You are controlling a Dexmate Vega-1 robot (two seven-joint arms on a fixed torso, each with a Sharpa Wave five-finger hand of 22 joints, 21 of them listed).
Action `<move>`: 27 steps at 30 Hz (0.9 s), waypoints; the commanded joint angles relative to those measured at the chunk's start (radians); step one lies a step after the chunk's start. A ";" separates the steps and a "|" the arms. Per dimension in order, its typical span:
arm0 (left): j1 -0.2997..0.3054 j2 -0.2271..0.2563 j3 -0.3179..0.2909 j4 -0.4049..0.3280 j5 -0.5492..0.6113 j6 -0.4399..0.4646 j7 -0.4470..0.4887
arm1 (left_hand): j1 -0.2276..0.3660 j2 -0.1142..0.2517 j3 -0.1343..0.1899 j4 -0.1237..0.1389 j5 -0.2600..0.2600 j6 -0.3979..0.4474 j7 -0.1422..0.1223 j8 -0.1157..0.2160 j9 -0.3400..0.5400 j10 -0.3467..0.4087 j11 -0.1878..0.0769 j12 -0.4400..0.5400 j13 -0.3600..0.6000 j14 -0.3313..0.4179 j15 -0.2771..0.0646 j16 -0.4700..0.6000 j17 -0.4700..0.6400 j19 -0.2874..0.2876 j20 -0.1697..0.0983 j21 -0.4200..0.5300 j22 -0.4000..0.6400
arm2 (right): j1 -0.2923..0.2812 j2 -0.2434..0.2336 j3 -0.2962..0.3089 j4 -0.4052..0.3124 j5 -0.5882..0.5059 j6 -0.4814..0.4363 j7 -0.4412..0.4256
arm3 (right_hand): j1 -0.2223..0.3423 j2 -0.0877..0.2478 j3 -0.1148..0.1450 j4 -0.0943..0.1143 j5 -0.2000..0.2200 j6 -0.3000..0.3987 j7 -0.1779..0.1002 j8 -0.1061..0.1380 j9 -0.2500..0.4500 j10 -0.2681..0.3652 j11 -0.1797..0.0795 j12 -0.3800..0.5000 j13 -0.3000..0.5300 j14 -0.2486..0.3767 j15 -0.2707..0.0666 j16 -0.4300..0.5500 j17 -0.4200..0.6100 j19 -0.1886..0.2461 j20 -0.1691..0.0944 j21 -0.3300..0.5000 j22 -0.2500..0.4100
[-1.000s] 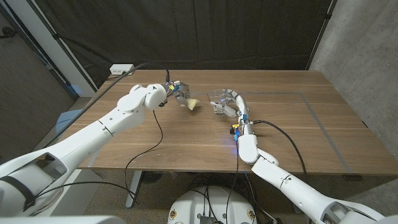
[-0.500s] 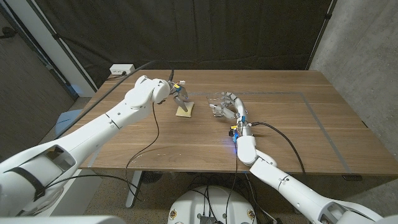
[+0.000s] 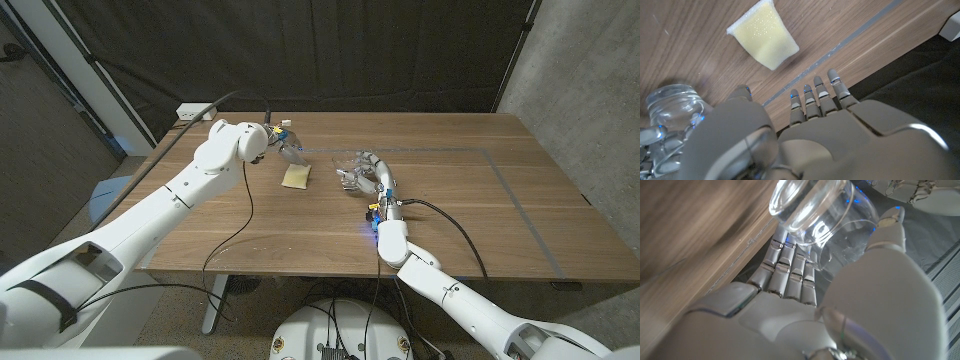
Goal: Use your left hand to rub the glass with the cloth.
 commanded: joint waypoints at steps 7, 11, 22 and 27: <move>0.041 0.017 -0.113 0.026 -0.295 -0.160 0.176 | 0.012 0.015 0.001 0.004 0.001 -0.028 0.002 -0.002 0.001 -0.013 -0.009 0.006 0.001 -0.006 -0.015 0.005 -0.007 -0.015 -0.009 -0.012 0.001 | -0.019 0.103 0.037 0.114 0.087 0.029 -0.066 | 0.255 0.248 0.056 -0.002 0.005 0.156 -0.154 0.006 0.010 0.104 -0.105 -0.013 0.006 0.096 -0.261 -0.026 -0.014 -0.016 -0.140 0.018 -0.007; 0.028 0.027 -0.105 0.044 -0.325 -0.193 0.197 | 0.015 0.019 0.002 0.002 0.001 -0.032 0.002 -0.001 0.000 -0.018 -0.012 0.006 0.001 -0.012 -0.015 0.004 -0.009 -0.025 -0.011 -0.018 0.001 | -0.034 0.101 0.042 0.091 0.087 -0.004 -0.066 | 0.256 0.250 0.059 0.001 0.005 0.143 -0.162 0.003 0.014 0.087 -0.108 -0.030 -0.008 0.074 -0.260 -0.068 -0.047 -0.021 -0.115 0.033 -0.019; 0.028 0.047 -0.113 0.068 -0.394 -0.262 0.286 | 0.023 0.024 0.004 -0.003 0.001 -0.037 0.000 0.003 -0.001 -0.025 -0.017 0.005 0.001 -0.002 -0.028 0.010 -0.015 -0.020 -0.015 -0.022 0.001 | -0.062 0.058 0.031 0.000 0.050 -0.143 -0.034 | 0.234 0.247 0.060 0.015 0.000 0.117 -0.188 -0.017 0.003 0.049 -0.123 -0.067 -0.041 0.019 -0.255 -0.190 -0.141 -0.039 -0.046 0.062 -0.061; 0.031 0.056 -0.114 0.069 -0.405 -0.271 0.313 | 0.026 0.026 0.004 -0.005 0.001 -0.033 0.000 0.007 -0.001 -0.018 -0.023 0.009 0.001 0.010 -0.034 0.016 -0.017 -0.011 -0.019 -0.021 0.001 | -0.064 0.039 0.028 -0.041 0.047 -0.200 -0.003 | 0.194 0.235 0.053 0.029 -0.001 0.067 -0.197 -0.050 -0.008 -0.004 -0.124 -0.124 -0.078 -0.073 -0.244 -0.273 -0.225 -0.117 -0.024 0.062 -0.090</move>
